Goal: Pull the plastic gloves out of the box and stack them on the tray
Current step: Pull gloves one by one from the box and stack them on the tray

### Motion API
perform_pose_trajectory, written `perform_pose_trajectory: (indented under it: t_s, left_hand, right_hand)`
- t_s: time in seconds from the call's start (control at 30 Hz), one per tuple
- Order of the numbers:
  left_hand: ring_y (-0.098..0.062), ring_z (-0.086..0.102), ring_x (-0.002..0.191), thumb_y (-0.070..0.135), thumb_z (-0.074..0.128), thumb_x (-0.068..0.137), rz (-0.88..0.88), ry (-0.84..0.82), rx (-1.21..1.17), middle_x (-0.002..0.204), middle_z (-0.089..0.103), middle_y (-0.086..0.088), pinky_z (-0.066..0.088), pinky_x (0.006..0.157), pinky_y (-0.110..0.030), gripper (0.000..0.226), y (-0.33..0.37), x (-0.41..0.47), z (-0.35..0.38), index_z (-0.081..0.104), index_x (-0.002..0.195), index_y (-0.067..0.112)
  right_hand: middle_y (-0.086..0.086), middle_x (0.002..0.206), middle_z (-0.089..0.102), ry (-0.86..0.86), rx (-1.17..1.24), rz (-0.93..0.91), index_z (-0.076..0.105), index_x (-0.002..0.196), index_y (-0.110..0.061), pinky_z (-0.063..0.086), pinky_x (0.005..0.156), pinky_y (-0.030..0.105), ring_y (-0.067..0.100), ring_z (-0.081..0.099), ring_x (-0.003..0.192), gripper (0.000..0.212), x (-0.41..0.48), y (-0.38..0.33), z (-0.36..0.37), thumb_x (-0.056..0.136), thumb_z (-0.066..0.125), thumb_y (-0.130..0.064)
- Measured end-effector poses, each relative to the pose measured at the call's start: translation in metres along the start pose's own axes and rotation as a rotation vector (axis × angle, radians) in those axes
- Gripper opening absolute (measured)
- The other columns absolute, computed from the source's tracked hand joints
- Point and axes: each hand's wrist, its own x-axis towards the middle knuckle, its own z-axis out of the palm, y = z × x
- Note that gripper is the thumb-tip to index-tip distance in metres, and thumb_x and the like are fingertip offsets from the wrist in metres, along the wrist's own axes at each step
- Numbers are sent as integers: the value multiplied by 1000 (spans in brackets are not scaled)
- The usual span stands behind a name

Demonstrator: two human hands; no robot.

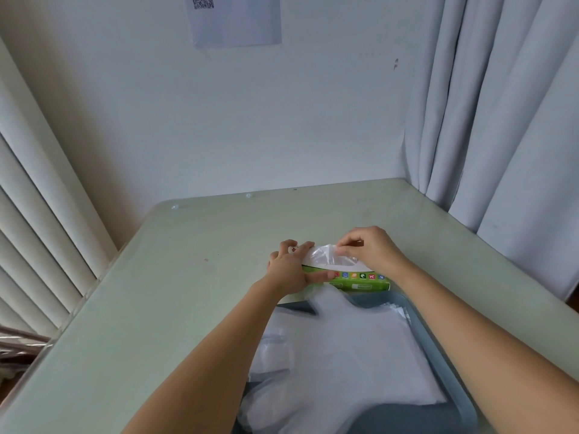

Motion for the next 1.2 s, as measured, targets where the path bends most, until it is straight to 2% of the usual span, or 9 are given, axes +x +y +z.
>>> perform_pose_trajectory:
  t_s: [0.07,0.2,0.27,0.43,0.53,0.7,0.83,1.07,1.2]
  left_hand:
    - [-33,21,137,68,62,74,-5,6,-4,152,16,-3,21,115,-39,88,1,0,0,24,148,37]
    - [-34,21,137,68,62,74,-11,7,-8,152,15,-2,22,115,-40,90,3,-2,-1,23,148,36]
    - [-34,20,138,68,62,74,-15,-3,-9,153,14,-2,22,115,-40,90,3,-2,-1,22,148,36]
    - [-36,20,138,67,61,76,-11,-24,3,153,13,-6,20,115,-42,87,3,-3,-3,22,148,36]
    - [-36,21,137,67,62,75,-3,-21,-15,152,14,-5,20,116,-42,86,2,-4,-3,24,147,38]
    - [-33,20,138,67,62,74,-8,-3,-39,153,14,-2,20,116,-41,88,1,-3,-1,24,148,36]
    - [-32,21,138,68,61,75,-6,8,-28,153,15,-1,21,116,-40,89,1,-4,0,24,148,35]
    - [-32,21,139,68,62,75,-13,2,-26,154,14,-2,20,117,-40,91,3,-5,-2,23,149,34]
    - [-34,22,139,67,62,75,-5,-8,-30,153,15,-4,19,117,-40,88,3,-6,-3,25,148,36]
  right_hand:
    - [-9,74,67,30,-109,-97,76,75,-16,44,70,17,2,61,69,3,-7,-4,0,76,78,-14]
    - [-1,65,59,21,-439,-487,76,71,-11,44,56,28,14,54,62,9,-17,-18,11,78,72,-17]
    - [-1,63,59,48,-486,-563,73,67,-11,45,52,27,17,55,60,11,-18,-27,12,75,69,-16]
    - [3,77,65,137,-479,-449,70,73,-6,49,69,32,20,61,73,10,3,-36,3,82,71,-11]
    - [2,83,65,161,-445,-326,70,77,-6,46,75,28,17,60,78,12,16,-33,-2,86,67,-13]
    - [-8,77,60,132,-325,-243,70,77,-9,43,74,18,10,59,76,10,4,-25,-10,85,68,-12]
    - [-13,72,58,49,-380,-335,68,72,-11,36,67,5,2,52,66,11,-32,-19,-14,83,71,-13]
    - [0,67,59,-5,-686,-669,63,66,-11,41,58,22,18,56,59,13,-29,-41,-11,79,66,-15]
    - [7,86,66,36,-712,-509,67,82,-4,45,73,32,25,62,81,13,14,-53,-30,89,64,-16]
